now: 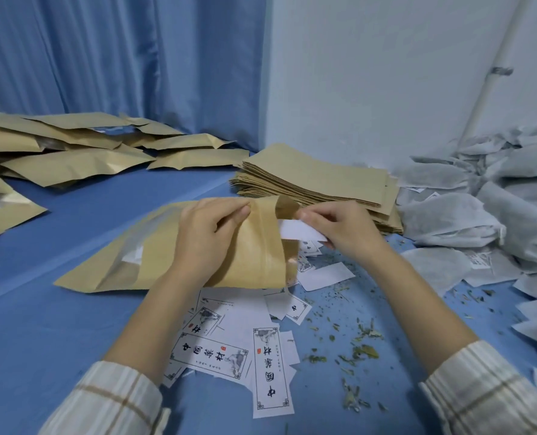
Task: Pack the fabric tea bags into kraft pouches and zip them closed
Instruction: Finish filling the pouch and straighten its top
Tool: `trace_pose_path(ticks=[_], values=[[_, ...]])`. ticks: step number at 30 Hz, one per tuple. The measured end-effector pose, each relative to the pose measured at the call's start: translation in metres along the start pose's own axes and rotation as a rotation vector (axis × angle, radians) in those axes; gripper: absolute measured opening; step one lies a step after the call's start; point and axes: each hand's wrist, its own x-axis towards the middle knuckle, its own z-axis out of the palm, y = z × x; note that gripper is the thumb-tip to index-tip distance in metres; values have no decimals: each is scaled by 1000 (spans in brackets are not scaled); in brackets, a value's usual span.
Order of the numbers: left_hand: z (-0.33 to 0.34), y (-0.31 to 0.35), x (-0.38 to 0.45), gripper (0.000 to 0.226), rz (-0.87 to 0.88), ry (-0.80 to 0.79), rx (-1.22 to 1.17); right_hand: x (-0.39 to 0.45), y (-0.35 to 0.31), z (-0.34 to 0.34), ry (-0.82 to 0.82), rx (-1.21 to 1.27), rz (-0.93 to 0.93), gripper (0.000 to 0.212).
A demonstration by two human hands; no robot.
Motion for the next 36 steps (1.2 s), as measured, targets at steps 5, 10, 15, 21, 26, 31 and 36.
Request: trace_pose_path(ticks=[5, 10, 15, 21, 26, 31, 36], values=[[9, 17, -2, 19, 82, -68, -102, 5, -18, 25, 99, -234, 18, 25], [11, 27, -6, 23, 134, -185, -144, 4, -18, 45, 42, 420, 306, 37], [10, 32, -8, 52, 147, -369, -49, 0, -22, 44, -18, 669, 408, 38], [3, 30, -14, 119, 245, -561, 81, 12, -28, 40, 59, 851, 550, 32], [8, 30, -16, 114, 320, -470, 253, 4, -33, 32, -151, 735, 440, 20], [7, 41, -11, 108, 303, -395, 174, -1, -37, 0, -126, 375, 285, 50], [1, 71, 2, 90, 278, -380, 6, -14, -45, -50, 56, 297, -5, 35]])
